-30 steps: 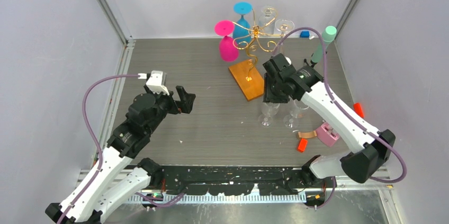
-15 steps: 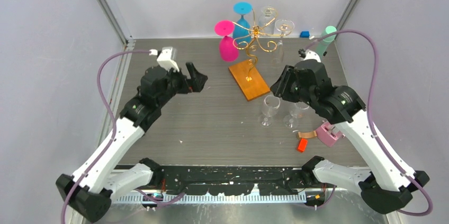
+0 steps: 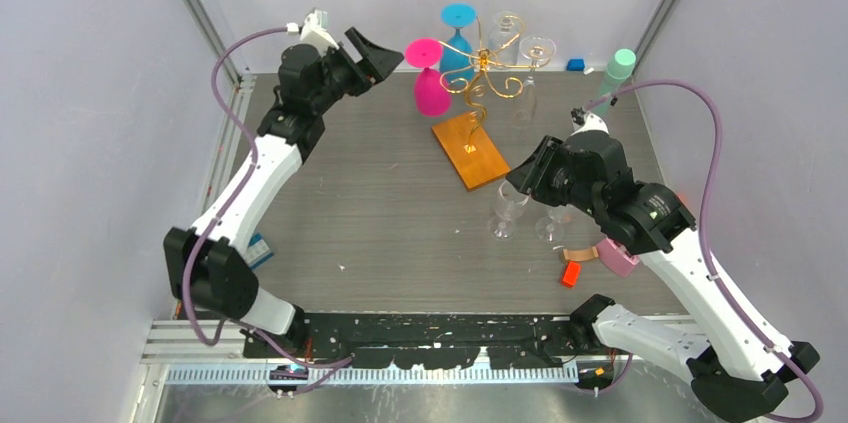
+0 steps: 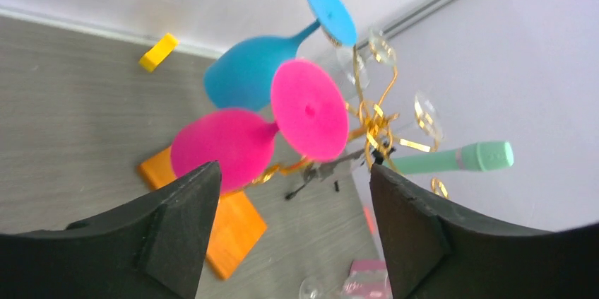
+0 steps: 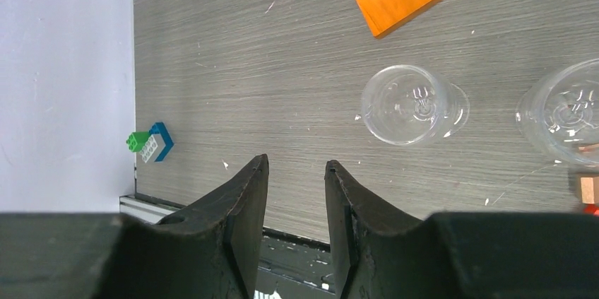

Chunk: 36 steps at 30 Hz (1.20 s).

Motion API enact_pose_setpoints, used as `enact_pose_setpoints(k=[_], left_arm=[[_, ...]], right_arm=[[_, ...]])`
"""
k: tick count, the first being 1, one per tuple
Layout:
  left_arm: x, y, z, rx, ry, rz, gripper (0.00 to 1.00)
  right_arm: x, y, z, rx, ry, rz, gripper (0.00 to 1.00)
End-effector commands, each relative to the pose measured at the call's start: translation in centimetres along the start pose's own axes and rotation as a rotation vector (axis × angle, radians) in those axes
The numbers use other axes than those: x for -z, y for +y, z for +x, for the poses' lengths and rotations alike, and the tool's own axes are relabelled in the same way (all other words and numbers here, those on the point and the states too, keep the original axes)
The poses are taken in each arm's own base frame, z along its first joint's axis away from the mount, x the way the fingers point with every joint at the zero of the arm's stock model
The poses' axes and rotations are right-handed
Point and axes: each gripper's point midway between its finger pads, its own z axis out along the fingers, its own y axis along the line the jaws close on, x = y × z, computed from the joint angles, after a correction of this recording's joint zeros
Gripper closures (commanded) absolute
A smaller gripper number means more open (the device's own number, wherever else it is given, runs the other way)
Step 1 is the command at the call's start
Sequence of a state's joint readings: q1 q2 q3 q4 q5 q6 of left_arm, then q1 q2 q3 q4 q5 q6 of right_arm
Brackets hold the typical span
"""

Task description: Take the wine glass off the wine glass rack

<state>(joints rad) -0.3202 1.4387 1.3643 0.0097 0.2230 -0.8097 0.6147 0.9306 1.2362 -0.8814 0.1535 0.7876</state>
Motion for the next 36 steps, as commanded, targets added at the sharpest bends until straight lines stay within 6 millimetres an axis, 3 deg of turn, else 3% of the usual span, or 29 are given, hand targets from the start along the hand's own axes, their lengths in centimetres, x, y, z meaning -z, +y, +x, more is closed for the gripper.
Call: enact_pose_setpoints(k=[1, 5, 8, 16, 27, 36], left_arm=[[-2.8, -2.7, -2.1, 0.093, -0.011, 0.135, 0.27], [-5.5, -0.7, -0.3, 0.148, 0.046, 0.109, 0.31], [-6.5, -0.7, 0.4, 0.177, 0.075, 0.143, 0.36], [-6.8, -0.5, 1.2, 0.206, 0.084, 0.170, 0.49], [-6.8, -0.9, 1.0, 0.264, 0.080, 0.190, 0.50], [-7.0, -1.6, 0.9, 0.345, 0.090, 0.234, 0.80]], right_arm=[[0.9, 1.4, -1.3, -0.047, -0.061, -0.074, 0.59], [1.1, 1.4, -1.4, -0.050, -0.070, -0.078, 0.60], [1.1, 1.3, -1.4, -0.048, -0.072, -0.078, 0.60], [1.0, 1.1, -1.2, -0.054, -0.069, -0.074, 0.59], [0.9, 1.1, -1.1, -0.062, -0.068, -0.076, 0.60], [1.1, 1.1, -1.3, -0.065, -0.078, -0.080, 0.60]])
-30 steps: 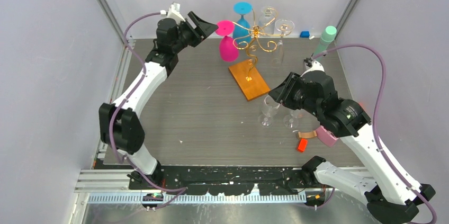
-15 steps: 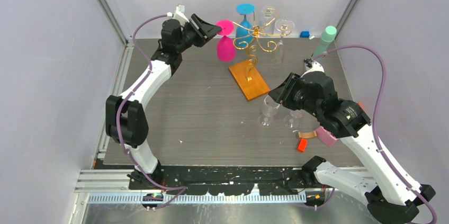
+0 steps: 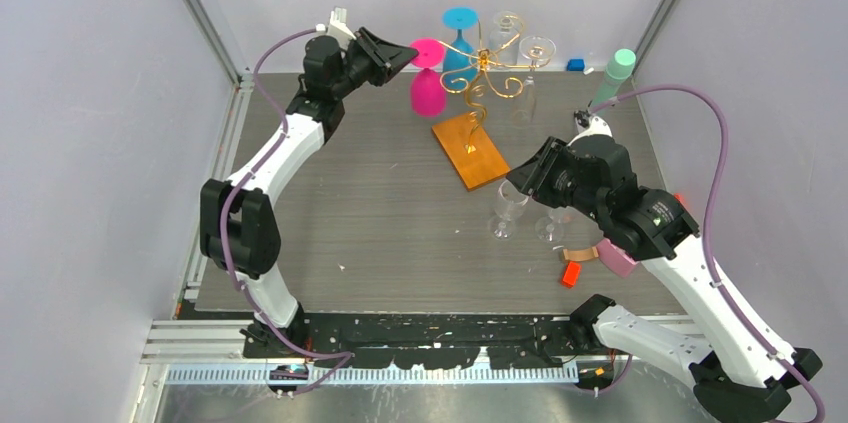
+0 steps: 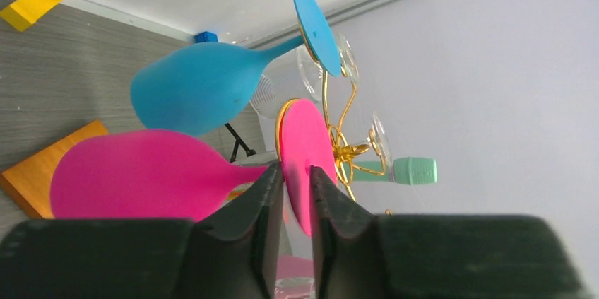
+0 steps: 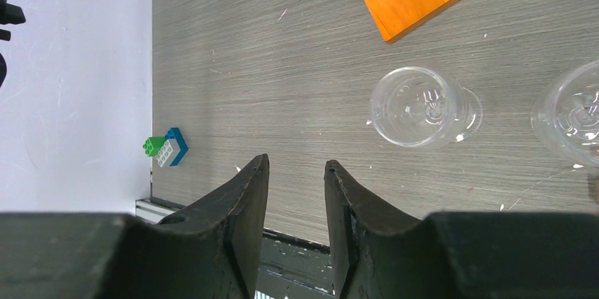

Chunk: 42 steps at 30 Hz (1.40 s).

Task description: Take the wine glass off the wine glass rack

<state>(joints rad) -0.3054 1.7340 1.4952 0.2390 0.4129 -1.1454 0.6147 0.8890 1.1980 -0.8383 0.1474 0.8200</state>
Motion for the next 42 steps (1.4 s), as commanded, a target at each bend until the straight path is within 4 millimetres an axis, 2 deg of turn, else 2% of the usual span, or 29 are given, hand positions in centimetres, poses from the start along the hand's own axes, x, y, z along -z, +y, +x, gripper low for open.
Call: enact_pose_setpoints(k=[1, 4, 10, 17, 24, 27, 32, 37, 42], left_arm=[[0.1, -1.8, -0.4, 0.039, -0.002, 0.094, 0.84], [0.0, -2.5, -0.4, 0.068, 0.005, 0.123, 1.00], [0.6, -3.9, -1.2, 0.060, -0.026, 0.148, 1.00], [0.8, -5.9, -3.3, 0.044, -0.100, 0.147, 1.00], [0.6, -4.2, -4.4, 0.081, -0.175, 0.069, 1.00], [0.2, -4.2, -4.6, 0.087, -0.185, 0.083, 1.00], [-0.7, -5.6, -3.8, 0.070, -0.113, 0.159, 1.00], [-1.2, -6.7, -1.7, 0.053, -0.017, 0.206, 1.00], [-0.8, -7.3, 0.2, 0.055, 0.066, 0.227, 1.00]], right_arm=[[0.7, 0.9, -1.1, -0.024, -0.051, -0.042, 0.60], [0.7, 0.8, -1.1, -0.023, -0.053, -0.041, 0.60], [0.7, 0.6, -1.0, -0.025, -0.053, -0.038, 0.60], [0.6, 0.5, -0.9, -0.026, -0.048, -0.034, 0.60], [0.6, 0.4, -0.9, -0.031, -0.053, -0.029, 0.60], [0.6, 0.3, -0.9, -0.031, -0.055, -0.029, 0.60], [0.7, 0.2, -0.9, -0.032, -0.055, -0.027, 0.60], [0.8, 0.2, -0.9, -0.034, -0.058, -0.027, 0.60], [0.9, 0.2, -0.8, -0.034, -0.054, -0.030, 0.60]])
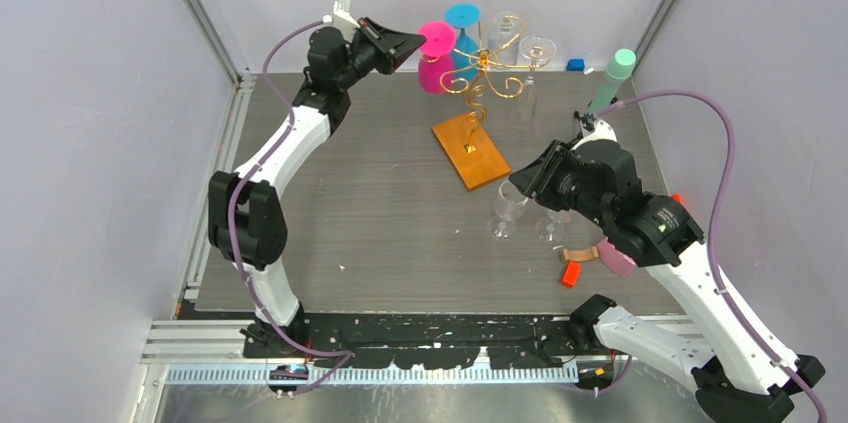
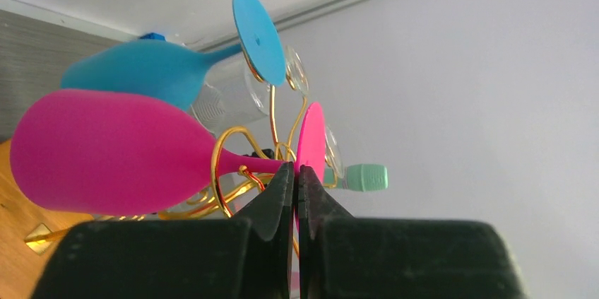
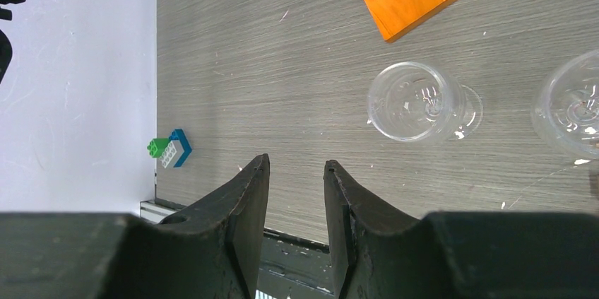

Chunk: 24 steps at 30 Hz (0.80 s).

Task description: Take the wine glass off the wine glass rack

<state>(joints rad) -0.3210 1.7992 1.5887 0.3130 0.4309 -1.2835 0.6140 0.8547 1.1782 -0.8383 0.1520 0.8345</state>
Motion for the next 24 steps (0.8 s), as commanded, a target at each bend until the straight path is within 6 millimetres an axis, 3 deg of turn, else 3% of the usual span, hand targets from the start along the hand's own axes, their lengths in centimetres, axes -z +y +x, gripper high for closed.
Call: enact_pose_setpoints(k=[1, 8, 15, 18, 24], left_arm=[[0.7, -4.2, 1.7, -0.036, 0.097, 0.126, 1.00], [1.9, -4.4, 2.9, -0.016, 0.151, 0.128, 1.00], [4.3, -5.4, 2.0, -0.017, 0.093, 0.132, 1.00], [6.6, -6.0, 1.6, -0.037, 0.050, 0.133, 1.00], [11.7, -9.5, 1.6, -0.023, 0.007, 0.212, 1.00]], right_arm=[[0.4, 0.5, -0.9, -0.018, -0.039, -0.023, 0.60], [0.4, 0.9, -0.7, -0.025, -0.027, -0.040, 0.58], [0.5, 1.9, -0.8, -0.034, -0.030, -0.093, 0.46], [0.4, 2.6, -0.9, -0.042, -0.042, -0.137, 0.39], [0.1, 4.9, -0.5, -0.069, -0.030, -0.274, 0.31]])
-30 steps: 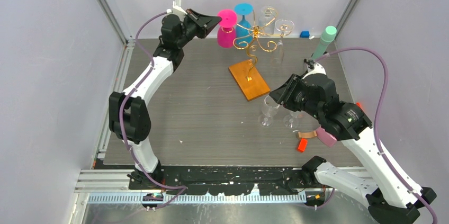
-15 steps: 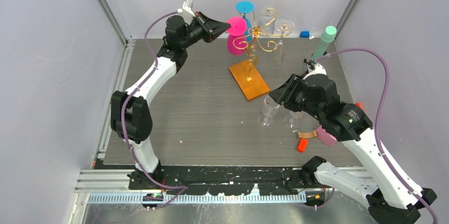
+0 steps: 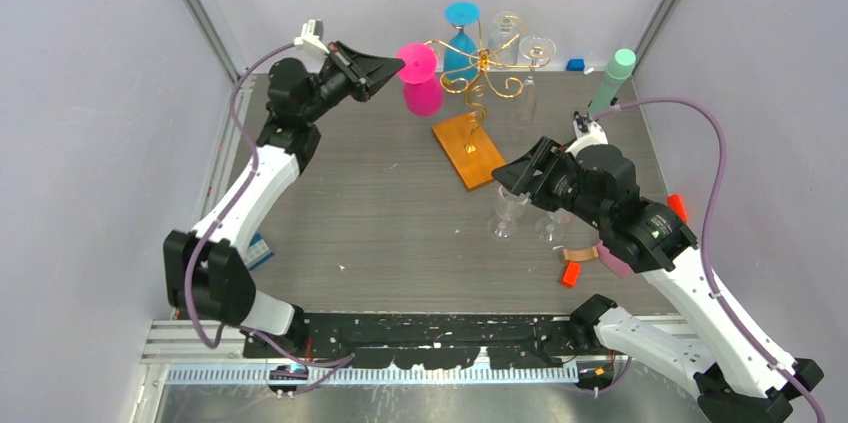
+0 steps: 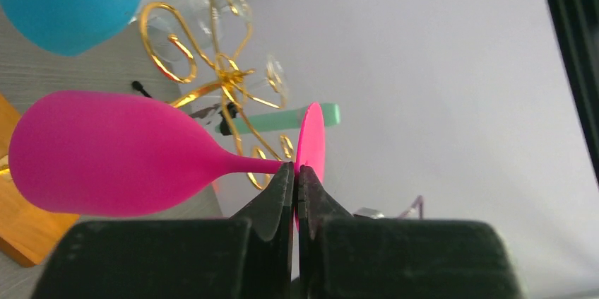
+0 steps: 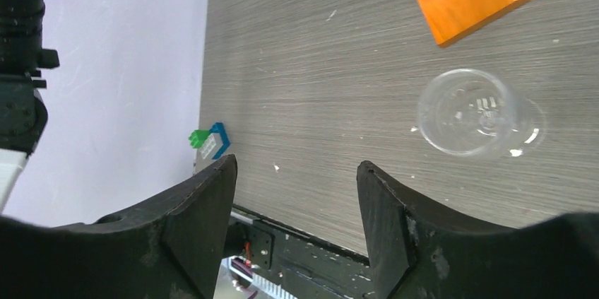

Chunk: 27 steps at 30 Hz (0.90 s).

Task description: Take the wine glass off the wine glass rack

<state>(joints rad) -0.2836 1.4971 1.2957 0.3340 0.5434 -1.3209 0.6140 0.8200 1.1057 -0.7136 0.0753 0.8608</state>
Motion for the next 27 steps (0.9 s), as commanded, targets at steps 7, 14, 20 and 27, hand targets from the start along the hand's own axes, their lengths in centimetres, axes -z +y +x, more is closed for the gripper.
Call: enact_pose_setpoints(k=[7, 14, 20, 27], left_arm=[[9.5, -11.5, 0.7, -0.048, -0.117, 0.180, 1.00], [15.0, -15.1, 2.8, 0.067, -0.154, 0.260, 1.00], [18.8, -17.4, 4.1, 0.182, -0.174, 0.320, 1.00], [20.6, -18.2, 4.8, 0.361, -0.143, 0.390, 1.00]], right_arm=[[-1.1, 7.4, -0.8, -0.146, -0.031, -0.406, 0.26], [-0.6, 12.4, -2.8, -0.219, -0.114, -0.668, 0.21], [1.0, 16.6, -3.3, -0.183, -0.169, -0.872, 0.18], [2.2, 20.7, -1.5, -0.157, -0.121, -1.045, 0.18]])
